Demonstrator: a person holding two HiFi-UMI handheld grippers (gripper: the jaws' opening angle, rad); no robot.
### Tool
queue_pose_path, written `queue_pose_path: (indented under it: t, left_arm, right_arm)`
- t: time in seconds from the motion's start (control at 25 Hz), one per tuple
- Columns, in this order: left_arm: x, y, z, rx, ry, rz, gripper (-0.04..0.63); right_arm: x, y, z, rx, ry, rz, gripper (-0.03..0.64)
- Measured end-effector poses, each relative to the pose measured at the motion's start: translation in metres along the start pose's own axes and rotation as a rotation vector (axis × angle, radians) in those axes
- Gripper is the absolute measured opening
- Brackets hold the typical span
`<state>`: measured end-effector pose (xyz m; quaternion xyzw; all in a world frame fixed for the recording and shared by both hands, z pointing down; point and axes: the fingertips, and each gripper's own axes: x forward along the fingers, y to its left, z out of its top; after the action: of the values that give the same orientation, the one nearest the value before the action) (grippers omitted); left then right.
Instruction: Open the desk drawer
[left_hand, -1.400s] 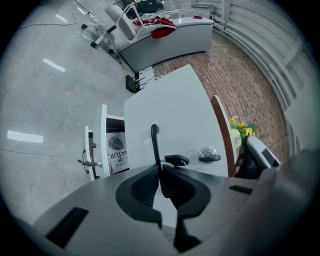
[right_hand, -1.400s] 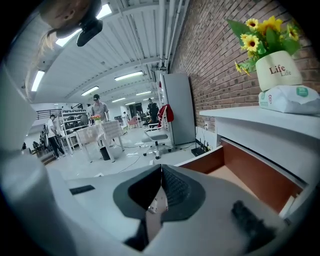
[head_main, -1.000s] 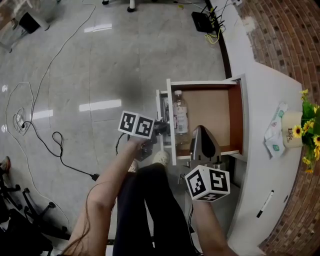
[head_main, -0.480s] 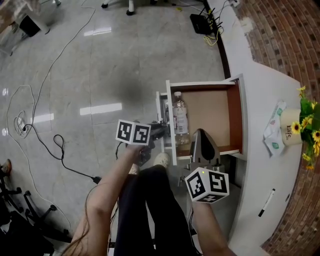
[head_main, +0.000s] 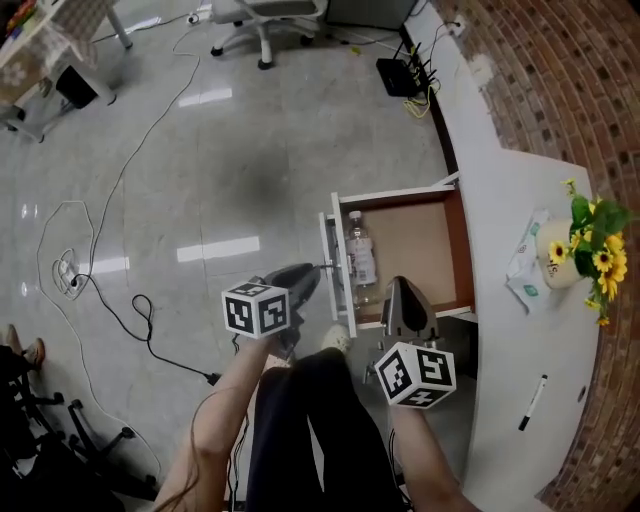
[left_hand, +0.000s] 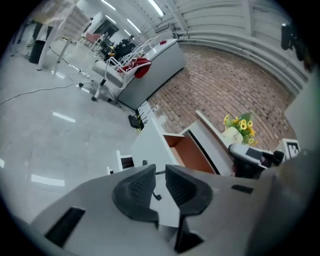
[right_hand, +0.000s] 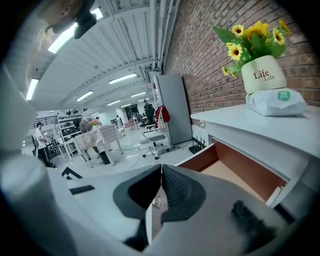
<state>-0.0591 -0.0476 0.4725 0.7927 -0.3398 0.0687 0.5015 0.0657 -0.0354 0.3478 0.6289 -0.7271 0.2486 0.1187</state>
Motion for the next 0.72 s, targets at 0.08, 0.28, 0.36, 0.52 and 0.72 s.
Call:
queue_pose_path:
  t: [0.08,0.28,0.36,0.52,0.72]
  left_arm:
    - [-0.013,-0.017,0.010,-0.001,-0.043,-0.005,0.055]
    - [-0.038,-0.063,0.027,0.048,-0.088,-0.003,0.021]
    - [-0.046,-0.082,0.034,0.089,-0.090,-0.004,0.009]
    - [-0.065,-0.124,0.052,0.149,-0.105,-0.026,0.009]
    - [-0.087,-0.181,0.085,0.277,-0.150,-0.017,0.009]
  right_arm:
    - [-0.007,0.003,0.005,0.008,0.008,0.014,0.014]
    - [-0.031,0.003,0.024,0.013,0.021,0.031,0.012]
    - [-0.039,0.002,0.034,0.009,0.018,0.036,0.012]
    - [-0.060,0.002,0.056,0.031,0.013,0.054,0.012]
    - [-0.087,0.009,0.090,0.030,-0.008,0.110,0.012]
